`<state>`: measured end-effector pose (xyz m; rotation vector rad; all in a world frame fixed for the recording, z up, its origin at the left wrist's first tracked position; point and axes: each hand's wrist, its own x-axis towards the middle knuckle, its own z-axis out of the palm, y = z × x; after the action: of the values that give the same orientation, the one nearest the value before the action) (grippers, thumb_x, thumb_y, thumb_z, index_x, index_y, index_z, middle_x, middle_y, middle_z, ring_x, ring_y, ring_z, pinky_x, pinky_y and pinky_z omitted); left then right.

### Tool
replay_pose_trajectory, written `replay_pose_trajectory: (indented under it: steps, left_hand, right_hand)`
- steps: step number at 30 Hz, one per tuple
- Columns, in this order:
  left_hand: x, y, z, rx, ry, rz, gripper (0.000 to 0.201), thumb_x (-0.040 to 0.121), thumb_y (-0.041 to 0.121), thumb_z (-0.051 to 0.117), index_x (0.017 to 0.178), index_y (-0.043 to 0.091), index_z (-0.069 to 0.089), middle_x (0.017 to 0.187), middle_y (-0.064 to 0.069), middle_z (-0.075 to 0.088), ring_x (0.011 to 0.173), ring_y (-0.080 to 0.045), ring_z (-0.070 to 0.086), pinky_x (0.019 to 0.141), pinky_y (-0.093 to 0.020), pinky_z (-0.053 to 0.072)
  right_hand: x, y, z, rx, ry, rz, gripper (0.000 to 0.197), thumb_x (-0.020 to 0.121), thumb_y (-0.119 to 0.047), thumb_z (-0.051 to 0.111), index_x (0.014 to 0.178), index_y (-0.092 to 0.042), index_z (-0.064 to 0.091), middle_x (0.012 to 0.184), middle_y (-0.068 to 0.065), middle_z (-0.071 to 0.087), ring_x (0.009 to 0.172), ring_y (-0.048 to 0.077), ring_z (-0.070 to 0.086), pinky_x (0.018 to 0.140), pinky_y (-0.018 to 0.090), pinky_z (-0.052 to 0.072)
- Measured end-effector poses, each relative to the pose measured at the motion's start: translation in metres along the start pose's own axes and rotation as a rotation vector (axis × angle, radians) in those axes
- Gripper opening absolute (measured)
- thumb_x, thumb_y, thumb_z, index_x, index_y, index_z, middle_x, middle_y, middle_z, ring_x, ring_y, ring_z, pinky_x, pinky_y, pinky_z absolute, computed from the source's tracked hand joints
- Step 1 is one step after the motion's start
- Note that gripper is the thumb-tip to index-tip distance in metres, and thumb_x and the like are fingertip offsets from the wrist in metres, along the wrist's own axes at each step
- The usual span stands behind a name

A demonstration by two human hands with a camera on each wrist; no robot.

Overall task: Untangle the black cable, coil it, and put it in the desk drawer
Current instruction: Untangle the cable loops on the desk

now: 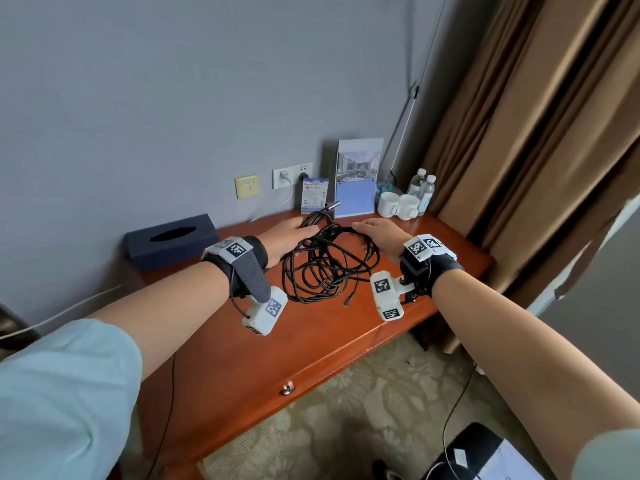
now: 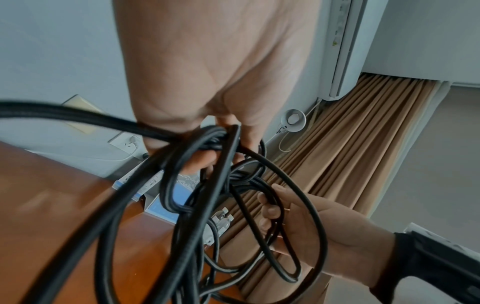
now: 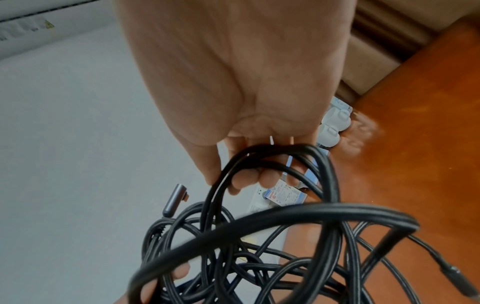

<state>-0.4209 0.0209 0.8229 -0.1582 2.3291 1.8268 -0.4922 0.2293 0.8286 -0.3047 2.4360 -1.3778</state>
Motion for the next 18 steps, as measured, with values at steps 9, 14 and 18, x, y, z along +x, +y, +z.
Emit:
replay_pose_trajectory:
  steps: [9,14,18]
  left_hand:
    - [0.04,-0.015,-0.031,-0.171,0.04,-0.051,0.033,0.097,0.023,0.054,0.128,0.01,0.054,0.094,0.002,0.064,0.066,-0.005,0.06,0.045,-0.015,0.043]
    - [0.054,-0.009,-0.031,-0.21,0.084,-0.088,0.014,0.097,0.019,0.053,0.111,0.021,0.047,0.089,0.007,0.059,0.067,-0.001,0.061,0.05,-0.008,0.048]
    - [0.081,-0.002,-0.021,-0.261,0.116,-0.106,0.027,0.096,0.02,0.055,0.121,0.01,0.058,0.104,-0.004,0.067,0.08,-0.012,0.063,0.061,-0.018,0.052]
  right_hand:
    - [0.062,-0.017,0.019,-0.039,-0.12,-0.058,0.013,0.092,-0.031,0.061,0.085,-0.02,0.06,0.071,-0.001,0.054,0.06,0.011,0.047,0.063,0.022,0.041]
    - [0.098,-0.02,0.019,-0.137,-0.245,-0.12,0.015,0.093,-0.03,0.06,0.096,-0.016,0.059,0.079,0.0,0.058,0.071,0.013,0.054,0.079,0.029,0.046]
    - [0.133,-0.017,0.001,-0.195,-0.331,-0.192,0.019,0.095,-0.029,0.057,0.106,-0.014,0.057,0.078,-0.001,0.057,0.069,0.012,0.055,0.082,0.031,0.047]
